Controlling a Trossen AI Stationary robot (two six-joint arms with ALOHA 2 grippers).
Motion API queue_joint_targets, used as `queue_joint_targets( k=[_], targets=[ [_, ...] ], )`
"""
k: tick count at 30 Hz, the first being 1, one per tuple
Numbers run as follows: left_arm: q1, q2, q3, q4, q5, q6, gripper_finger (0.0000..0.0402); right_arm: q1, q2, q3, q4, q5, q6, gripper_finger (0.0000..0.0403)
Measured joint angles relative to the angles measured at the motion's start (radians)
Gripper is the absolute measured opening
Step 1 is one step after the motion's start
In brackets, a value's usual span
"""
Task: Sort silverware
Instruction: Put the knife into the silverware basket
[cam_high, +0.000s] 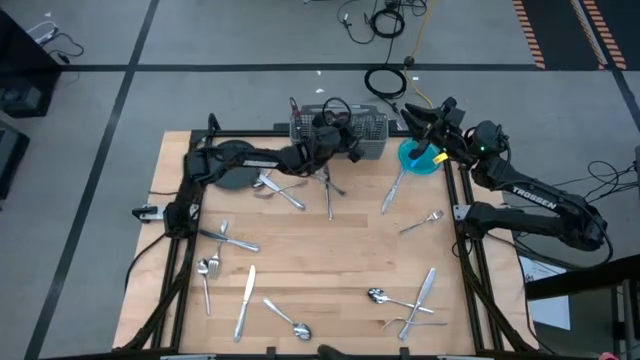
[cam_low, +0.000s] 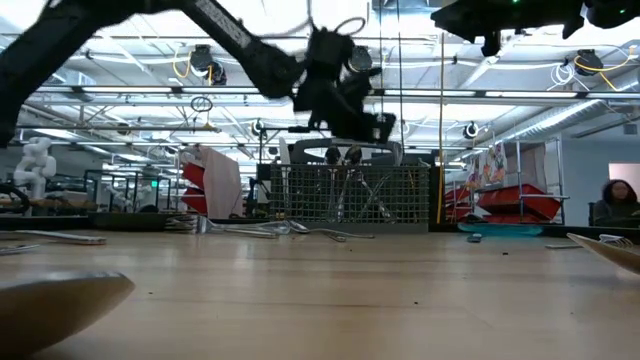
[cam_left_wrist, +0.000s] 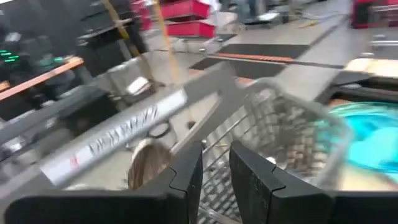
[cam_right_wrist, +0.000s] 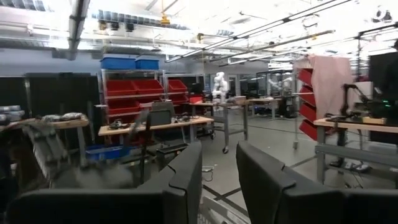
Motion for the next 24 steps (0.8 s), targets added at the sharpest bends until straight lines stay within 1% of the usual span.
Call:
queue_joint_targets(
  k=[2, 5, 7, 9, 10, 11, 13, 16, 18, 21, 24],
  targets=[
    [-0.010, -0.065, 0.000, -0.049, 0.076, -0.013, 0.0089, 0.000, -0.005, 0.000, -0.006, -0.030, 0.005, 0.0089],
    [-0.030, -0.200, 0.000, -0.219, 0.286, -0.053, 0.0089, 0.004, -0.022, 0.000, -0.095, -0.090, 0.009, 0.0090],
    [-0.052, -0.304, 0.000, -0.381, 0.438, -0.069, 0.0089, 0.020, -0.029, 0.000, -0.191, -0.117, 0.009, 0.0090],
    [-0.084, -0.401, 0.002, -0.559, 0.557, -0.075, 0.0089, 0.048, -0.029, 0.000, -0.277, -0.142, 0.000, 0.0090],
    [-0.107, -0.445, 0.002, -0.661, 0.593, -0.075, 0.0089, 0.065, -0.029, 0.000, -0.317, -0.150, -0.006, 0.0090],
    [-0.133, -0.486, 0.002, -0.773, 0.605, -0.077, 0.0089, 0.084, -0.028, 0.000, -0.351, -0.158, -0.013, 0.0090],
    [-0.198, -0.555, 0.001, -0.993, 0.597, -0.134, 0.0089, 0.121, -0.024, 0.000, -0.409, -0.162, -0.015, 0.0090],
    [-0.321, -0.637, -0.004, -1.233, 0.515, -0.330, 0.0089, 0.171, -0.021, -0.001, -0.465, -0.162, -0.015, 0.0090],
    [-0.424, -0.687, -0.023, -1.318, 0.403, -0.489, 0.0088, 0.204, -0.014, -0.001, -0.470, -0.149, -0.015, 0.0090],
    [-0.574, -0.737, -0.067, -1.391, 0.221, -0.755, 0.0088, 0.258, 0.020, -0.001, -0.465, -0.100, -0.020, 0.0090],
    [-0.706, -0.747, -0.120, -1.425, 0.095, -1.004, 0.0088, 0.323, 0.101, -0.001, -0.461, -0.081, -0.023, 0.0090]
  ],
)
